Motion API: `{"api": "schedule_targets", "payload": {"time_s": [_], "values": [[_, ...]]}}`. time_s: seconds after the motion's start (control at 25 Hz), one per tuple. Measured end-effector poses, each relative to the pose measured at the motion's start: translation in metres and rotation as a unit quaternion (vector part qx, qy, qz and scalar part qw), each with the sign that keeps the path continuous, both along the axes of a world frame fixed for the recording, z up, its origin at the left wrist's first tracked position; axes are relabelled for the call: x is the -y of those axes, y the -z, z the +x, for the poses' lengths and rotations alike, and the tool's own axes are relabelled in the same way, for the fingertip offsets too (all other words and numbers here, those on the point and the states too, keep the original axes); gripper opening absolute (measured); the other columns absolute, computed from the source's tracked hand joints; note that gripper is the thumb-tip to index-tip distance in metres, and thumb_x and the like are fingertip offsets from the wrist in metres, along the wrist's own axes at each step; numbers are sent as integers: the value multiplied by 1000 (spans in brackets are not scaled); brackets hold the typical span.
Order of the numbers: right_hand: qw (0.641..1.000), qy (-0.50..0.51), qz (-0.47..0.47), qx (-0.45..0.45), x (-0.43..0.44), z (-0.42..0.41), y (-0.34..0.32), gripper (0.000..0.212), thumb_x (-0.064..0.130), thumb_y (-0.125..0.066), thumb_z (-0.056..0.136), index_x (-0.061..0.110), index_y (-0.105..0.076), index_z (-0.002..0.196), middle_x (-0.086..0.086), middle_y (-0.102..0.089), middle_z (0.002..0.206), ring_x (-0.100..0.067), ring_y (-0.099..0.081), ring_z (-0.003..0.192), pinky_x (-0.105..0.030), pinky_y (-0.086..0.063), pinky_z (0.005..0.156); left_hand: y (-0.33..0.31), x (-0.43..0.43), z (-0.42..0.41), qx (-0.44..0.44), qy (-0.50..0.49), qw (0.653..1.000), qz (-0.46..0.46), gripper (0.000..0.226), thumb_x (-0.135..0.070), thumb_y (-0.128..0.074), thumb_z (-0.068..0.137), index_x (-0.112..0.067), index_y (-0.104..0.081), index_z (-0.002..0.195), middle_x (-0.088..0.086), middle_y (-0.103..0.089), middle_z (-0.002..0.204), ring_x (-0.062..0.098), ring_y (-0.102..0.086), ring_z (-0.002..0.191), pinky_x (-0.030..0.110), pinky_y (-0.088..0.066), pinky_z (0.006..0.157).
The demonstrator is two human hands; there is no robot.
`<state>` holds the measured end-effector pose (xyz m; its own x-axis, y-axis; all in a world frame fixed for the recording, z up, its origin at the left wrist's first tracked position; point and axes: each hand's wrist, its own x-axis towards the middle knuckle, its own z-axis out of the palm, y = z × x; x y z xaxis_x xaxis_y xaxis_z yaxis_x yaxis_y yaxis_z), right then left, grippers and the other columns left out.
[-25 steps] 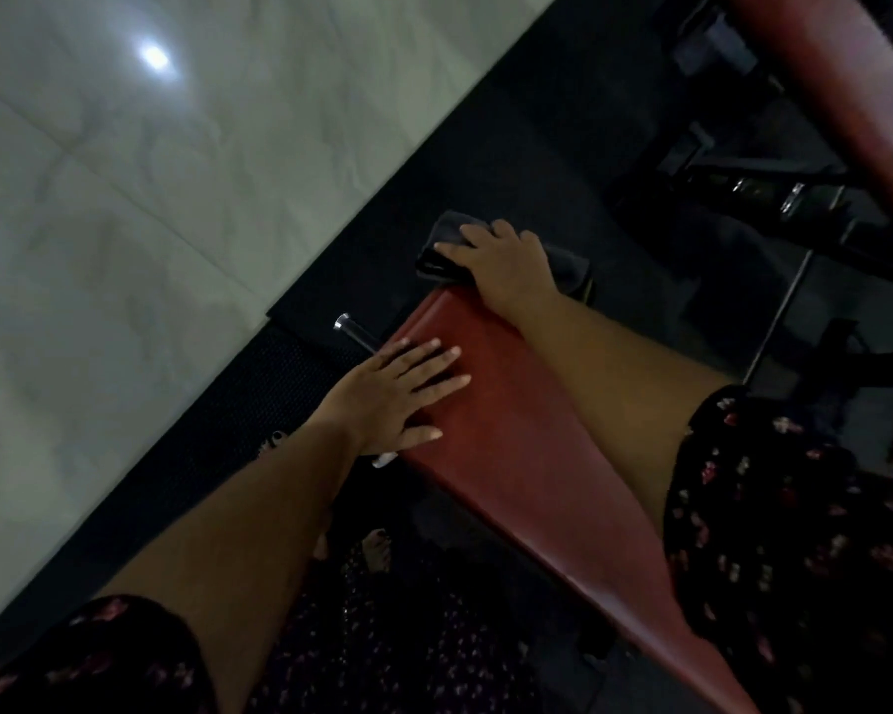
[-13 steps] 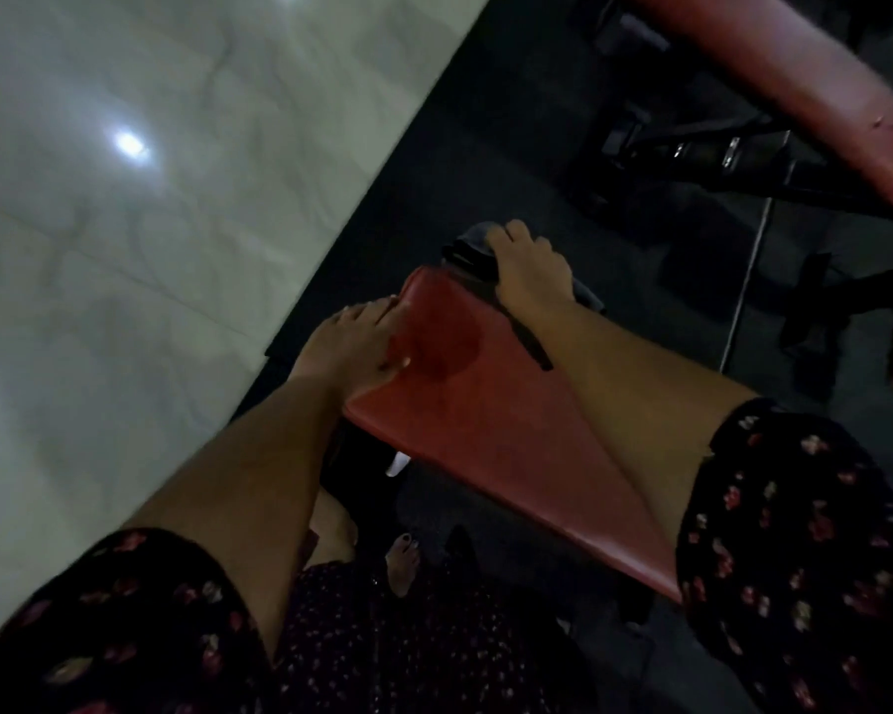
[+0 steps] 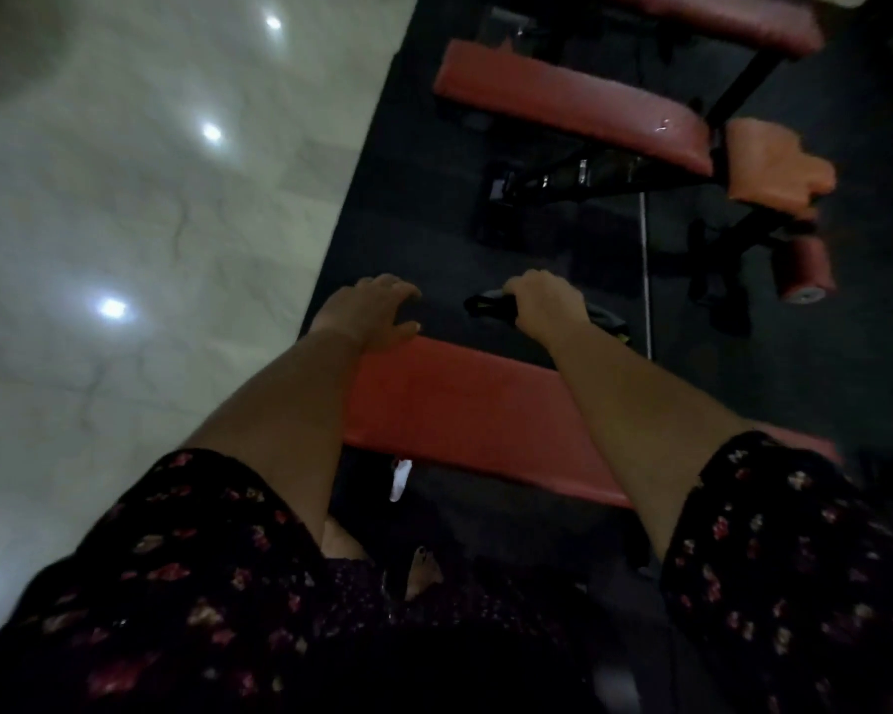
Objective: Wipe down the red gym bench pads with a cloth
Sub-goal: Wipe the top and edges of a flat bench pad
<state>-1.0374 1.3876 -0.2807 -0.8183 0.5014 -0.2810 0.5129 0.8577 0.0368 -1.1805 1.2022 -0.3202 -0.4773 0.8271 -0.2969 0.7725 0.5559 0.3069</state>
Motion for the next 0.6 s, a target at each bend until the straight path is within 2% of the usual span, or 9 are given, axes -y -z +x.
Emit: {"api": "schedule_targets", "payload": {"time_s": [0.08, 0.16, 0.24, 0.32, 0.44, 0.6], "values": [[998, 39, -32, 34, 11, 36, -13, 27, 3, -53, 88, 16, -64, 109, -9, -61, 105, -29, -60, 94, -37, -44, 69, -13, -10, 25, 36, 40, 998, -34, 59, -43, -59, 90, -31, -41, 145, 2, -38, 150, 28, -43, 131, 47, -40, 106], [993, 82, -62, 60, 21, 72, -14, 22, 10, -54, 89, 17, -64, 107, -8, -62, 104, -29, -61, 93, -35, -43, 69, -14, -13, 46, 51, 102, 991, -76, 60, -43, -58, 90, -33, -38, 146, 2, -37, 150, 26, -43, 131, 47, -39, 106], [984, 141, -84, 73, 32, 101, -12, 18, 23, -54, 92, 17, -64, 105, -10, -63, 106, -31, -62, 98, -36, -47, 75, -15, -14, 51, 51, 151, 982, -101, 60, -45, -57, 92, -33, -36, 146, 1, -37, 149, 25, -42, 131, 48, -38, 107], [970, 217, -103, 47, 40, 125, -14, 25, 37, -58, 92, 16, -66, 103, -12, -65, 105, -31, -63, 102, -38, -50, 82, -22, -23, 46, 52, 191, 975, -103, 58, -49, -55, 93, -33, -37, 146, 0, -37, 148, 24, -41, 131, 48, -37, 107], [954, 284, -88, 23, 52, 142, -28, 26, 31, -55, 95, 12, -67, 108, -13, -65, 110, -30, -61, 106, -38, -48, 85, -42, -48, 39, 26, 260, 962, -80, 56, -47, -54, 94, -32, -38, 146, -1, -37, 149, 21, -40, 132, 45, -38, 107], [939, 342, -45, 6, 62, 154, -51, 24, 25, -55, 92, 14, -64, 112, -11, -64, 113, -33, -62, 107, -39, -50, 81, -69, -90, 56, 3, 339, 940, -35, 55, -46, -55, 94, -31, -40, 145, -2, -36, 150, 22, -40, 133, 43, -39, 104]]}}
